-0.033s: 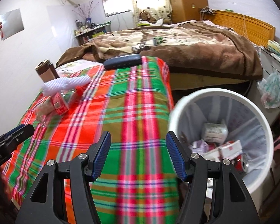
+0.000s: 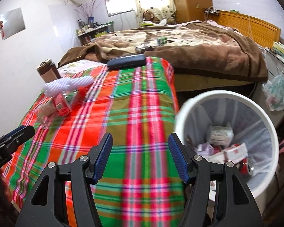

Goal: Collect trash
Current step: 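Move both open tools back toward the plastic bottles on the blanket, then grasp the clear Coke bottle with the left tool while the right tool grasps a white foam net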

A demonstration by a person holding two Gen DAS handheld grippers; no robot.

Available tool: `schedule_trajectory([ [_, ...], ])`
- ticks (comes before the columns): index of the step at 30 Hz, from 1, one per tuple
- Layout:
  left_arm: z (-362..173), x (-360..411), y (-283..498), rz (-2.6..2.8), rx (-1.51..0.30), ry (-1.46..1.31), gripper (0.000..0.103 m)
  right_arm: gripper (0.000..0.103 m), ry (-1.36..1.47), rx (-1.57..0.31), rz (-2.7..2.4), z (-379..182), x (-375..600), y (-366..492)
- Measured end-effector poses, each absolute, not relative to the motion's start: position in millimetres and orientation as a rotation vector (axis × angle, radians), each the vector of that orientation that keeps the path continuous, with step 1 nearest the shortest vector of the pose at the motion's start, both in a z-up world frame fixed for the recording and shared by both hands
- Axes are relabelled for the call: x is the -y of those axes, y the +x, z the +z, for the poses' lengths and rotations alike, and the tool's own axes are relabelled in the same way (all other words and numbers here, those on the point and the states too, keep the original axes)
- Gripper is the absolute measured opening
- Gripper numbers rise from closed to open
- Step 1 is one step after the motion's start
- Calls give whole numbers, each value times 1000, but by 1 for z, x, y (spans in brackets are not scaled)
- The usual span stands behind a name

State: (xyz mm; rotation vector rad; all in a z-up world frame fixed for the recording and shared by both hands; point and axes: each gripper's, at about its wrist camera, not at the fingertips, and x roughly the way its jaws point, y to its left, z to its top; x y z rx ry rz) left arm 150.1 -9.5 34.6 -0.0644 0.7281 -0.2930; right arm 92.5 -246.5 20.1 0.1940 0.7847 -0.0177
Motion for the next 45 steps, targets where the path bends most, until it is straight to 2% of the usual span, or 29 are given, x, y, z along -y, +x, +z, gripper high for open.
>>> schedule_trajectory([
  [5,36,-11,166,-263,-726,-55,64,63,192,-787,19,25,233,109],
  [10,33,-21,190,-256,-739,-33,64,63,208,-796,56,28,222,133],
  [23,15,-2,253,-345,-812,116,65,63,246,-825,70,20,216,168],
  [27,8,1,266,-372,-850,89,65,63,246,-832,73,19,216,174],
  [33,-8,16,275,-384,-890,145,65,63,243,-837,101,21,214,191],
  [45,-20,1,258,-440,-936,31,62,63,269,-864,141,18,196,218],
])
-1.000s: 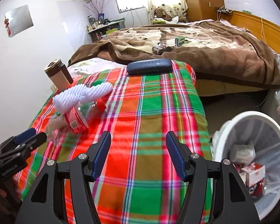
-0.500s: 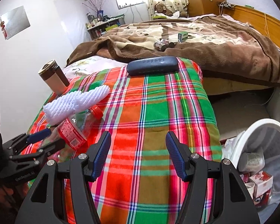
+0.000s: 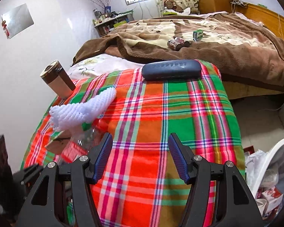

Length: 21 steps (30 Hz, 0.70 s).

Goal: Collect trash
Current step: 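Grasp the clear Coke bottle with the left tool while the right tool grasps a white foam net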

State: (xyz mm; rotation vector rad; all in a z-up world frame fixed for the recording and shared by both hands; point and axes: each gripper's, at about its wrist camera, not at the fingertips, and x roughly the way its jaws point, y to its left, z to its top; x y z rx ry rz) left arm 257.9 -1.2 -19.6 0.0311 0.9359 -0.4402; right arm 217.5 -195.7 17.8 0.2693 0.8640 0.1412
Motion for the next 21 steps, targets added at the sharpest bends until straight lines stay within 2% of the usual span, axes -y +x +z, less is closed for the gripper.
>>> schedule_trajectory([
  [11,-20,-47,194,-426,-938,-52,62,63,266,-851,155,18,185,229],
  [21,-21,-101,170,-271,-915,-150,62,63,229,-880,185,2,169,255],
])
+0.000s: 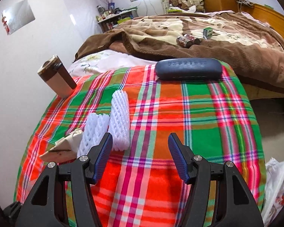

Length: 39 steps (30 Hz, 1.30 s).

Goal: Collect trash
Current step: 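Grasp the clear Coke bottle with the left tool while the right tool grasps a white foam net, then carry bottle and foam net over the white bin and open both tools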

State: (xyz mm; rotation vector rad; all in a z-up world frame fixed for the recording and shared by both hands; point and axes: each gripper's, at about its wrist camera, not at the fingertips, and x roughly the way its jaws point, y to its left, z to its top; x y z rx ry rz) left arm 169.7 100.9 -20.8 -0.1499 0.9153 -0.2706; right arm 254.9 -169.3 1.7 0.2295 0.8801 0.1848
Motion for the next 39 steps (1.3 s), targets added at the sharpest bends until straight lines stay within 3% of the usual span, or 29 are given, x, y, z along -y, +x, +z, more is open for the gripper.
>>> schedule_trajectory([
  [15,-19,-112,195,-237,-881,-209,62,62,155,-910,220,-10,149,284],
  [23,-18,-110,214,-245,-871,-221,63,30,199,-936,242,-20,149,286],
  [39,-31,-106,236,-209,-908,-209,62,24,273,-888,225,-13,166,272],
])
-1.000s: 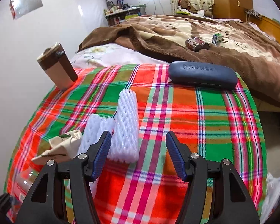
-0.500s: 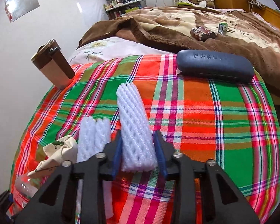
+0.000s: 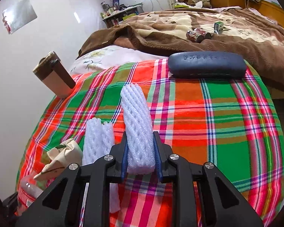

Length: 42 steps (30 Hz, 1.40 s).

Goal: Collect trash
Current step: 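Carry bottle and foam net over the white bin and open both tools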

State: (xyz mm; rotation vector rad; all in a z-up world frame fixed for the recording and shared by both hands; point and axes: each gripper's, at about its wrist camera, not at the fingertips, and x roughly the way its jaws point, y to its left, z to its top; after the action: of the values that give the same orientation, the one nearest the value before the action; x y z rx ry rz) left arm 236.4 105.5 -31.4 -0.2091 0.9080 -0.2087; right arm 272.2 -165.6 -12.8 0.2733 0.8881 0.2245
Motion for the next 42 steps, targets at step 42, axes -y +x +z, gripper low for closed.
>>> schedule_trajectory([
  [42,54,14,141,-365,-737,-55,62,24,374,-709,129,46,268,107],
])
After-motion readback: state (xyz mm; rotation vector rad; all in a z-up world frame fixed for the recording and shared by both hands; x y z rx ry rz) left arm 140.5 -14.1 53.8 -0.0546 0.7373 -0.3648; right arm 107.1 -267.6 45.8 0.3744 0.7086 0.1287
